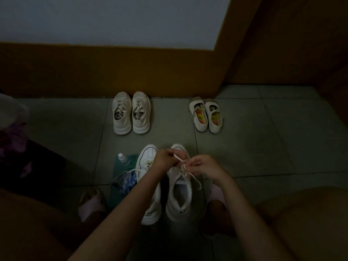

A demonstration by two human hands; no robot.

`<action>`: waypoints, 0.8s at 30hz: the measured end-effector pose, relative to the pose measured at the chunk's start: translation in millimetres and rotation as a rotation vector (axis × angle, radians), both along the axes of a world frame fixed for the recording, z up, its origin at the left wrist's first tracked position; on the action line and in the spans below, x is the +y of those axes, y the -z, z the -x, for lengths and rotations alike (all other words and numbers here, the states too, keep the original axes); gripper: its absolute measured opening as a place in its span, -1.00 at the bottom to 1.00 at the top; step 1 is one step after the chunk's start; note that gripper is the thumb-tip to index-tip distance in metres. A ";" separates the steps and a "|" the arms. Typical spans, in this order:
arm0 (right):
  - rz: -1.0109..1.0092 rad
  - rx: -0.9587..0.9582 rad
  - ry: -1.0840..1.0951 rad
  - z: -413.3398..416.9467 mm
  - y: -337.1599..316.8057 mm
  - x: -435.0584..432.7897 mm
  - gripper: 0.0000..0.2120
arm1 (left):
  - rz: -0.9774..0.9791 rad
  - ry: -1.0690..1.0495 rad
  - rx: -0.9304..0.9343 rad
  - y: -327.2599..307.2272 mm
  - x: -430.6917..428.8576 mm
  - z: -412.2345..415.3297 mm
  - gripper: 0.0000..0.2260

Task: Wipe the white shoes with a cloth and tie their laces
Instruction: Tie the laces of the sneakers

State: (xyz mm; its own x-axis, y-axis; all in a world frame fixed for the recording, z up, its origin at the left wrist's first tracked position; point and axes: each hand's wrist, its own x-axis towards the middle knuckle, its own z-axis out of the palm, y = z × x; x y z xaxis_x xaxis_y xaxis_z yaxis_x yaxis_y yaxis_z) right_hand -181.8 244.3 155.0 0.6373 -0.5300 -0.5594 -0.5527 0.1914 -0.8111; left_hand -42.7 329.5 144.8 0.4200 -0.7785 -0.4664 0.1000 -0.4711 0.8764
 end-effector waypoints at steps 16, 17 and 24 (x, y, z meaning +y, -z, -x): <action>-0.058 -0.082 0.194 -12.3 15.3 4.3 -0.67 | 0.150 0.225 -0.680 1.5 1.7 -0.6 -0.80; -0.065 -0.091 0.202 -12.2 15.2 4.3 -0.67 | 0.163 0.202 -0.661 2.0 1.6 0.1 -0.78; -0.056 -0.172 0.168 -12.5 15.9 4.9 -0.69 | 0.204 0.036 -0.365 0.6 3.4 11.3 -0.84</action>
State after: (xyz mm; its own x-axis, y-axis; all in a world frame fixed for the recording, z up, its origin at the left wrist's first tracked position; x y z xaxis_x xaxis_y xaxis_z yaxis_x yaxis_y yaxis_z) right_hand -169.3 249.2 139.0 0.6312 -0.6079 -0.4818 -0.3640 0.3164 -0.8760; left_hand -54.0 332.9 144.1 0.4998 -0.8568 -0.1270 -0.2476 -0.2818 0.9270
